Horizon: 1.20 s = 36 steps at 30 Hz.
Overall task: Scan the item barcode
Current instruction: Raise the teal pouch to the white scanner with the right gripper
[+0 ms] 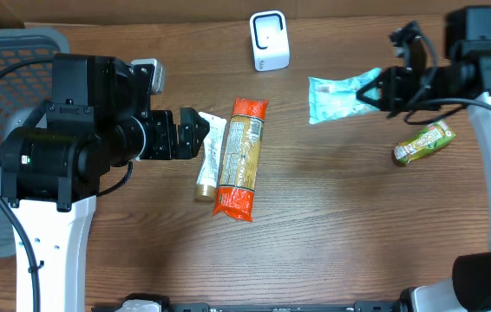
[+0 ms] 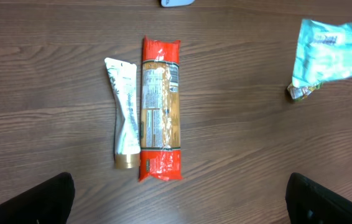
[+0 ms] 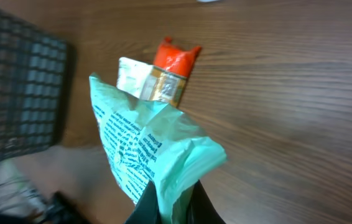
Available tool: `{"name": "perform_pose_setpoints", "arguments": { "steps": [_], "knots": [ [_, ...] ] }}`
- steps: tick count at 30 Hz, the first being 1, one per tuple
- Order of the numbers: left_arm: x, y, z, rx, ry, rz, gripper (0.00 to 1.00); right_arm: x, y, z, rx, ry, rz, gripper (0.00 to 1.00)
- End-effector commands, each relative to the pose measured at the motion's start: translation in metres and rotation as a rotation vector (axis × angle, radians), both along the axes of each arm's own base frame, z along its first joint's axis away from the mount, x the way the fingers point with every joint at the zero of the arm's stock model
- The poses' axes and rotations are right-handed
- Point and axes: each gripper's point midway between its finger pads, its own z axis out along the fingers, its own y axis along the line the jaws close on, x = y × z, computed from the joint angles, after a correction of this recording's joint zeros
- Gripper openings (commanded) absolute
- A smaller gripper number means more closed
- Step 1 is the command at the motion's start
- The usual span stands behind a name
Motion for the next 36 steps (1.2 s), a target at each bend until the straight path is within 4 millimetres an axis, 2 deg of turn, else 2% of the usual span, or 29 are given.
{"name": "perform_pose_setpoints", "arguments": {
  "steps": [1, 4, 6, 8, 11, 13, 16, 19, 27, 30, 36],
  "knots": [
    [0.0, -0.004, 0.001, 0.004, -0.007, -0.03, 1.0, 0.03, 0.007, 0.053, -0.144, -0.191, -0.142, 0.03],
    [0.0, -0.004, 0.001, 0.004, -0.007, -0.03, 1.0, 0.053, 0.012, 0.087, -0.214, -0.33, -0.208, 0.03],
    [0.0, -0.004, 0.001, 0.004, -0.007, -0.03, 1.0, 0.069, 0.014, 0.1, -0.276, -0.414, -0.252, 0.03],
    [0.0, -0.004, 0.001, 0.004, -0.007, -0.03, 0.99, 0.085, 0.015, 0.104, -0.364, -0.491, -0.295, 0.04],
    [0.0, -0.004, 0.001, 0.004, -0.007, -0.03, 1.0, 0.116, 0.017, 0.098, -0.518, -0.586, -0.361, 0.04],
    [0.0, -0.004, 0.001, 0.004, -0.007, -0.03, 1.0, 0.137, 0.031, 0.088, -0.612, -0.658, -0.295, 0.04],
    [0.0, -0.004, 0.001, 0.004, -0.007, -0.03, 1.0, 0.165, 0.054, 0.069, -0.785, -0.768, -0.109, 0.04],
    [0.0, -0.004, 0.001, 0.004, -0.007, -0.03, 1.0, 0.191, 0.064, 0.049, -0.926, -0.827, -0.057, 0.04],
    [0.0, -0.004, 0.001, 0.004, -0.007, -0.03, 1.0, 0.243, 0.091, -0.01, -1.276, -0.935, 0.091, 0.04],
    [0.0, -0.004, 0.001, 0.004, -0.007, -0.03, 1.0, 0.257, 0.108, -0.035, -1.351, -0.986, 0.146, 0.04],
    [0.0, -0.004, 0.0, 0.004, -0.007, -0.03, 1.0, 0.264, 0.127, -0.061, -1.367, -1.016, 0.191, 0.04]
  ]
}}
